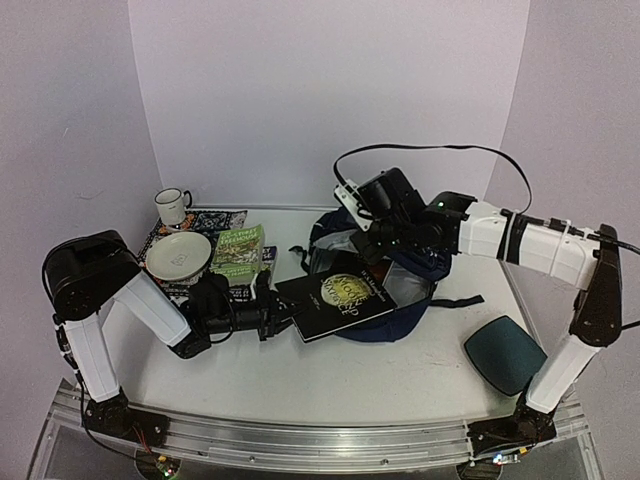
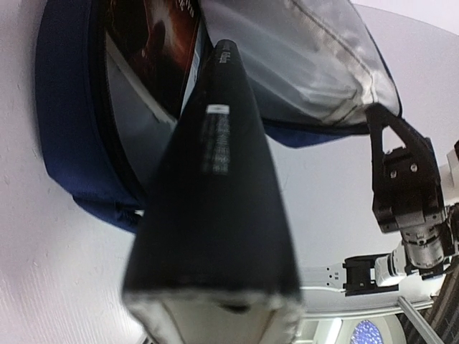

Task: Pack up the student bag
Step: Place the book in the largest pocket of the bag.

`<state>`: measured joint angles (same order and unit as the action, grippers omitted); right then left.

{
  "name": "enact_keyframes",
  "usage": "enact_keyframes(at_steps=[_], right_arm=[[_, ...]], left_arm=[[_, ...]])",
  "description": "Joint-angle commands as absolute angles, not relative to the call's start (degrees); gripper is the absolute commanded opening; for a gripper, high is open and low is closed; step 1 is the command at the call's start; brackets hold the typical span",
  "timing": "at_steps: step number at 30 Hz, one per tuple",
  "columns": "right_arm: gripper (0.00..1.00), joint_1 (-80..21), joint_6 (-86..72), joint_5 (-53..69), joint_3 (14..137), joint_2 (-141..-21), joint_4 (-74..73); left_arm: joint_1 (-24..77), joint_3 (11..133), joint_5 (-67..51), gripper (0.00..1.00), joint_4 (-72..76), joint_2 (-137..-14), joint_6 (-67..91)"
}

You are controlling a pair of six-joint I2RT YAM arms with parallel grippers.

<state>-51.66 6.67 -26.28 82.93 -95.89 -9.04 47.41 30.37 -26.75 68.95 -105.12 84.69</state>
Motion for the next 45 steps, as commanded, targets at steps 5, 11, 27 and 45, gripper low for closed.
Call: enact_keyframes(at_steps=[5, 11, 27, 45], right_arm=[[0.0, -57.3, 1.4, -27.7, 82.2, -88.9, -4.1], [0.0, -62.0, 0.4, -31.5, 82.6, -89.5, -4.1], [0.0, -69.4, 1.5, -38.7, 89.4, -96.6, -4.2], [0.0, -69.4, 3.9, -44.1, 86.4, -96.1, -3.4]], left_arm=[[46.1, 37.2, -18.2, 0.0, 85.1, -106.9, 82.2], [47.0, 39.3, -11.1, 0.0, 81.3, -108.8, 81.7], [53.9, 47.1, 9.4, 0.0, 67.5, -110.2, 78.1], [59.9, 50.0, 15.8, 0.56, 49.4, -109.5, 71.8]])
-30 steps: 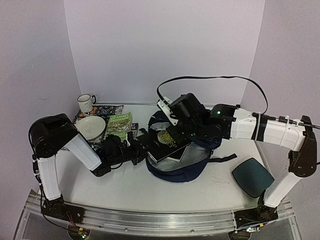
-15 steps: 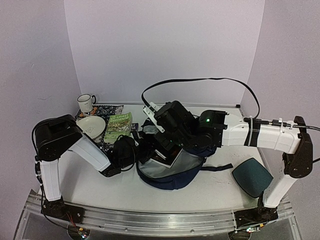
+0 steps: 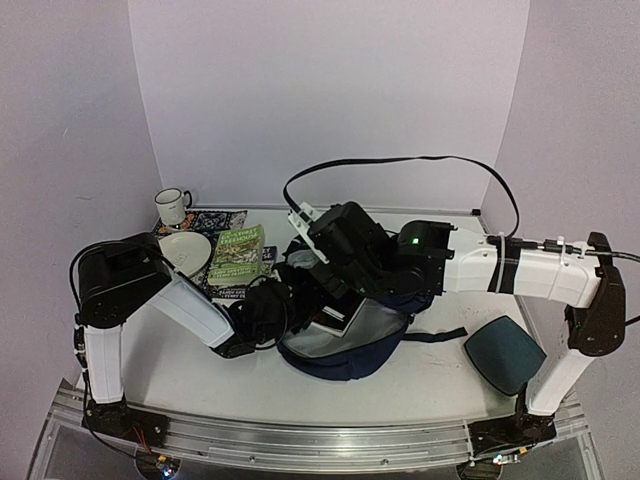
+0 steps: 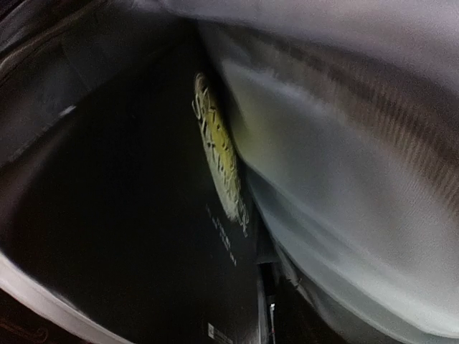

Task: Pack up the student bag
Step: Place the book in the largest pocket of the bag.

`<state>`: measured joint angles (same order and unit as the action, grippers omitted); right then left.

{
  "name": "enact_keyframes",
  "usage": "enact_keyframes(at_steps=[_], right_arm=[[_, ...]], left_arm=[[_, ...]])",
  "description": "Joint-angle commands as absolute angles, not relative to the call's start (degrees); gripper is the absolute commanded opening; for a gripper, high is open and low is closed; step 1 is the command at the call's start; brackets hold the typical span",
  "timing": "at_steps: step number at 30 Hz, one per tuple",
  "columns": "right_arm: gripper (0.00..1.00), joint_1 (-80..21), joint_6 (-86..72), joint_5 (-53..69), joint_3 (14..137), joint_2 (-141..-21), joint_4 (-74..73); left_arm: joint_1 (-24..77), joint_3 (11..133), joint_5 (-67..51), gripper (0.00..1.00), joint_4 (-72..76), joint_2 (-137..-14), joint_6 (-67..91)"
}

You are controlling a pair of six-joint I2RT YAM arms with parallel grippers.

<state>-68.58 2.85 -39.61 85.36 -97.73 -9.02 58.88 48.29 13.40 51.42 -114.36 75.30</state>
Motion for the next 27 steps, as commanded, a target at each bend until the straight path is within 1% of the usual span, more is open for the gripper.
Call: enact_keyframes(at_steps=[1, 6, 11, 20, 27], right_arm=[[0.0, -69.4, 4.2, -44.5, 86.3, -96.0, -3.4], [0.0, -69.3, 5.3, -46.9, 85.6, -95.9, -3.1], [0.0, -68.7, 5.5, -48.0, 84.4, -95.5, -3.0], [0.0, -64.2, 5.1, -48.1, 80.9, -93.3, -2.3], [0.0, -58.3, 1.9, -44.9, 74.4, -90.0, -1.9]], left_arm=[[60.2, 49.9, 16.1, 0.59, 48.1, -108.9, 71.4], [62.1, 50.8, 18.3, 0.71, 40.8, -106.5, 68.2], [63.6, 49.8, 19.5, 0.78, 37.1, -103.7, 66.4], [67.1, 46.9, 22.6, 0.81, 32.7, -97.4, 62.6], [67.1, 44.0, 22.1, 0.83, 31.9, -93.0, 60.2]])
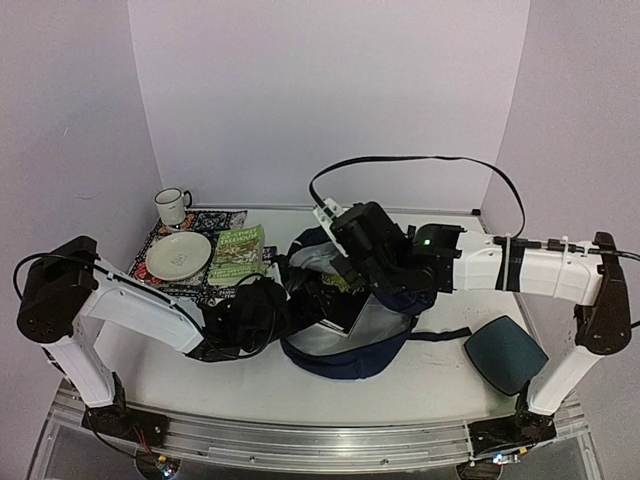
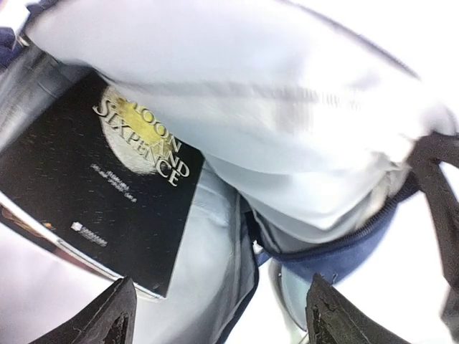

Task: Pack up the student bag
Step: Place the book in the largest pocket of the bag, then place the student bag in the largest pocket of the bag.

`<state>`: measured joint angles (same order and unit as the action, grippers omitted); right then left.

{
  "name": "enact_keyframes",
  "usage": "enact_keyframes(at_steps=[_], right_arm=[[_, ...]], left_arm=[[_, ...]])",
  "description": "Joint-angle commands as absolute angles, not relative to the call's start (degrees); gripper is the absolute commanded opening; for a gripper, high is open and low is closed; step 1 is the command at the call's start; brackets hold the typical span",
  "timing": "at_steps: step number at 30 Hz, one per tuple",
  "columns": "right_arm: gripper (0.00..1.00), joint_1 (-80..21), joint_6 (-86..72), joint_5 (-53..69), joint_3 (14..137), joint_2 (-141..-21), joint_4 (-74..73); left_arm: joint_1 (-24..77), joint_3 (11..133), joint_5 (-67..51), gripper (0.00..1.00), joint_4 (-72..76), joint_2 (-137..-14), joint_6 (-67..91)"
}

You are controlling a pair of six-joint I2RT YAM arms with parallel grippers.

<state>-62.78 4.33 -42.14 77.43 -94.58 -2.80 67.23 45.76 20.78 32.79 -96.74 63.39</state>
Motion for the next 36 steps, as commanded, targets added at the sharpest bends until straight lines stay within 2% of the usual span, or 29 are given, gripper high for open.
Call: enact_keyframes(at_steps=[1, 5, 9, 13, 18, 21, 27, 32, 36], right_arm=[[0.0, -57.7, 1.7, -44.9, 73.7, -89.5, -1.9], [0.0, -54.7, 0.9, -43.8, 70.1, -87.4, -1.7], [0.0, -53.8, 0.4, -40.1, 67.3, -85.7, -1.2], [0.0, -53.5, 0.4, -37.4, 65.2, -86.0, -0.9], [0.03, -53.4, -3.0, -34.7, 63.6, -86.9, -0.5], [0.08, -53.4, -3.6, -32.9, 62.4, -87.0, -0.1], [0.1, -53.4, -4.6, -30.0, 60.2, -87.1, 2.2], [0.21, -53.4, -5.4, -26.3, 58.3, -85.8, 3.4], [0.32, -53.4, -5.6, -23.5, 56.0, -84.1, 5.6]], left_arm=[[67.1, 43.3, 22.5, 0.83, 31.8, -92.0, 59.5], [67.1, 41.1, 27.2, 0.85, 28.8, -86.8, 55.0], [66.0, 41.9, 33.2, 0.93, 19.3, -81.6, 51.5], [60.3, 44.2, 32.6, 0.99, 8.4, -78.9, 49.6], [50.2, 45.1, 25.3, 0.99, 1.8, -77.1, 46.3], [43.5, 43.9, 20.0, 0.99, 1.9, -75.1, 44.2], [30.0, 41.8, 3.9, 0.99, 4.8, -74.9, 41.6], [20.3, 39.7, -10.4, 0.98, 9.4, -78.7, 41.8], [16.3, 39.9, -15.3, 0.96, 11.5, -82.8, 40.9]])
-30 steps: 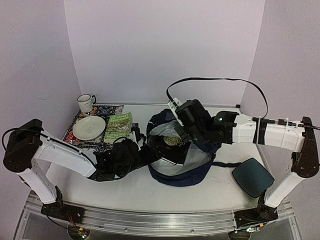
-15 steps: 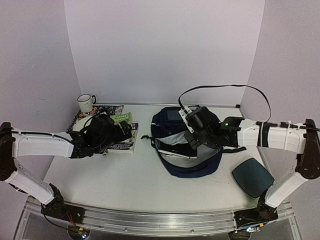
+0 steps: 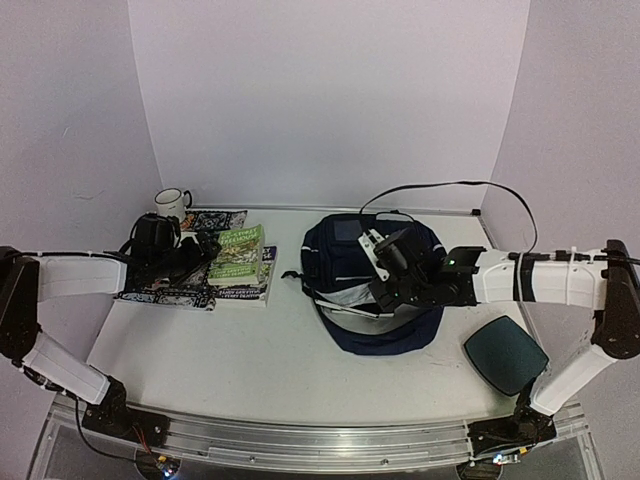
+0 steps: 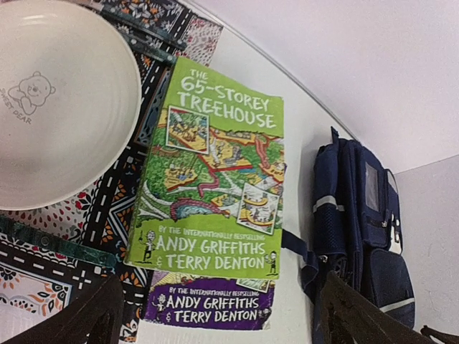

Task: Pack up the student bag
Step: Place the student bag in the largest pocket of the bag, then pick up the book from the book.

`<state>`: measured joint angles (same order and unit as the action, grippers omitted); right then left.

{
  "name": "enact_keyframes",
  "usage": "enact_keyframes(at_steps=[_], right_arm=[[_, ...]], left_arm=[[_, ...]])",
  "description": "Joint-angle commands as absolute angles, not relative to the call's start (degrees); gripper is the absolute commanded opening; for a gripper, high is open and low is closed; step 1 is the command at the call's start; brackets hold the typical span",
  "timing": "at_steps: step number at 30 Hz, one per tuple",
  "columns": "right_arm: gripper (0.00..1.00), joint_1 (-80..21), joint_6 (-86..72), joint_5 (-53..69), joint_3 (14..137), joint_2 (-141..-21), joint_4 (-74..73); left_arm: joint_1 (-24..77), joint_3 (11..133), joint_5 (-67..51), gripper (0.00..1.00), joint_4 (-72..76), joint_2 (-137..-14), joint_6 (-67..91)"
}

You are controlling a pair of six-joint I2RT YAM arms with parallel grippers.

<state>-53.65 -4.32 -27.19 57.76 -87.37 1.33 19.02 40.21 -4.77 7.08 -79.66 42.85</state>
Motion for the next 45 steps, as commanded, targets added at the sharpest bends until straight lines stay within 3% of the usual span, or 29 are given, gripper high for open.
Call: enact_keyframes(at_steps=[1, 9, 13, 37, 40, 45], right_arm=[[0.36, -53.4, -5.6, -22.9, 55.6, -83.9, 6.0], [0.62, -53.4, -5.1, -21.2, 53.8, -82.0, 8.0], [0.7, -53.4, -4.8, -21.3, 52.7, -80.9, 9.0], [0.78, -53.4, -4.1, -21.9, 51.6, -79.8, 10.3], [0.78, -53.4, -4.1, -21.6, 51.6, -80.0, 10.3], [0.78, -53.4, -4.2, -21.4, 51.5, -80.2, 10.4]], left_arm=[[14.9, 39.9, -17.7, 0.94, 12.5, -83.9, 40.9], [10.1, 42.0, -25.9, 0.85, 15.7, -92.2, 40.3], [9.1, 42.4, -26.9, 0.84, 16.2, -94.7, 40.0], [8.5, 46.3, -31.3, 0.69, 19.6, -103.5, 42.6], [8.5, 46.1, -31.9, 0.62, 20.4, -103.2, 43.3], [8.5, 44.8, -31.9, 0.42, 21.2, -100.2, 44.2]])
